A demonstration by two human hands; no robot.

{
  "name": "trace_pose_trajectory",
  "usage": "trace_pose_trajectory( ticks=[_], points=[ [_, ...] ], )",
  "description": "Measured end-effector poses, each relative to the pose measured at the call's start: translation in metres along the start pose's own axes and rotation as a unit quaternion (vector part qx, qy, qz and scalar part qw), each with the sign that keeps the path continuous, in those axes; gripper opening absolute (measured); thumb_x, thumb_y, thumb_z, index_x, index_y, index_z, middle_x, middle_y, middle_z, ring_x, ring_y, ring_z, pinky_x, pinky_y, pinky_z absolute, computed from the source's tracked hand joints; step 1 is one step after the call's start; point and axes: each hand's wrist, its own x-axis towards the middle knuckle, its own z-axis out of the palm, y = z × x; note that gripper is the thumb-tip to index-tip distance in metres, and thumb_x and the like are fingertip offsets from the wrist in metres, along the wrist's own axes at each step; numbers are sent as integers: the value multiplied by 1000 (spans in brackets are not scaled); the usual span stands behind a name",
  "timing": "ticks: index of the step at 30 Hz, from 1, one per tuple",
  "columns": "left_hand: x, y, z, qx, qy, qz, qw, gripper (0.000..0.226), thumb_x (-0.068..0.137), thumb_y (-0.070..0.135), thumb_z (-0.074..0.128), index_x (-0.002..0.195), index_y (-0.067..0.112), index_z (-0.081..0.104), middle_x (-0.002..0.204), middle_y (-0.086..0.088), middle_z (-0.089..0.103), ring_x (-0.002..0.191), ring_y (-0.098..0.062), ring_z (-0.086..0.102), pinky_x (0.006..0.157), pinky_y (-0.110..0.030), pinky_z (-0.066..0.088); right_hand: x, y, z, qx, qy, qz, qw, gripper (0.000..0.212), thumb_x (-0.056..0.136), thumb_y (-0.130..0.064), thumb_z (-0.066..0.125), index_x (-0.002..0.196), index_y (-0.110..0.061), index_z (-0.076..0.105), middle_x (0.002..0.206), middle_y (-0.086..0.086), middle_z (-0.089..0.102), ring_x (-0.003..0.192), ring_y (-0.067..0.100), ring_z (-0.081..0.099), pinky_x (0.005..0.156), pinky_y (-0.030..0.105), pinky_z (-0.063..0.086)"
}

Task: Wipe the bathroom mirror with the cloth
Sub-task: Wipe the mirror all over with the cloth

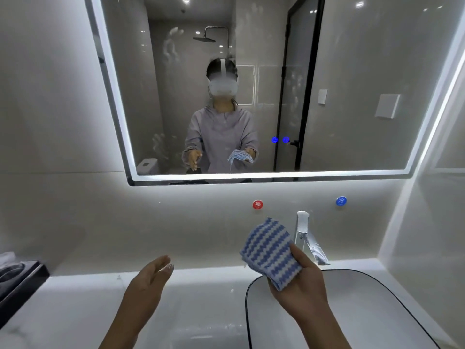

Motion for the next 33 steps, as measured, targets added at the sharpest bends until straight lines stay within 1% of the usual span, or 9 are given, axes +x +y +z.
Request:
trace_pose_trajectory(
  ticks=[2, 3, 5, 9, 14, 19, 24, 29, 33],
  points=[
    [1, 1, -2, 3, 4, 2, 1000, 28, 92, 29, 56, 120, 27, 59, 109, 13, 62, 96, 1, 53, 87, -32, 41, 4, 1, 2, -3, -4, 1, 1000, 63, 28, 1, 94, 86, 8, 74, 98, 22, 71, 81, 36, 71, 65, 48, 59],
    [1, 1, -3, 4, 5, 3, 1000, 29, 92, 29, 56, 121, 26, 59, 108, 14, 61, 95, 3, 52, 87, -32, 41, 4, 1, 4, -8, -5, 1, 1000, 53, 37, -1, 91, 86, 8, 74, 97, 22, 71, 80, 36, 71, 64, 48, 59],
    [2, 2, -2, 4, 11, 6, 1000, 31, 93, 29, 56, 123, 24, 58, 107, 14, 60, 94, 2, 52, 88, -31, 40, 8, -1, 7, -12, 1, -1, 1000, 34, 52, -10, 77, 82, 6, 75, 95, 20, 72, 78, 34, 72, 61, 45, 59],
    [2, 6, 4, 8, 25, 22, 999, 33, 92, 29, 56, 125, 22, 57, 110, 12, 59, 95, 2, 51, 89, -25, 36, 16, -6, 14, -20, -1, 4, 1000, 31, 57, -15, 69, 82, 4, 75, 95, 17, 72, 77, 30, 72, 61, 41, 60],
    [9, 11, 12, 37, 45, 55, 997, 36, 92, 30, 57, 126, 21, 56, 118, 7, 59, 105, -6, 53, 91, -23, 34, 24, -14, 15, -17, 9, 26, 999, 32, 90, -24, 49, 104, 0, 65, 98, 18, 71, 78, 31, 72, 56, 41, 59],
    [19, 13, 13, 82, 51, 71, 993, 42, 90, 38, 56, 130, 25, 52, 130, 3, 57, 121, -11, 51, 97, -28, 37, 28, -14, 19, -18, 5, 35, 999, 34, 83, -23, 52, 107, -1, 61, 95, 18, 72, 76, 31, 72, 55, 41, 59],
    [35, 15, 5, 149, 62, 110, 981, 53, 88, 48, 53, 136, 27, 45, 141, 6, 49, 130, -11, 44, 101, -28, 34, 37, -5, 29, -20, 6, 28, 999, 32, 83, -23, 51, 104, 0, 61, 89, 18, 72, 71, 30, 72, 51, 39, 57],
    [59, 14, -18, 208, 55, 152, 965, 60, 88, 54, 47, 141, 28, 37, 147, 7, 40, 135, -12, 37, 105, -29, 31, 55, 16, 39, -23, 13, 3, 1000, 32, 96, -28, 44, 109, -3, 59, 90, 17, 72, 72, 30, 72, 51, 38, 57],
    [83, 12, -48, 232, 41, 179, 955, 63, 89, 54, 46, 144, 27, 33, 149, 7, 37, 137, -12, 35, 106, -28, 30, 73, 42, 51, -16, 12, -23, 1000, 33, 97, -29, 44, 113, -5, 59, 95, 16, 72, 75, 29, 72, 54, 38, 58]
  ],
)
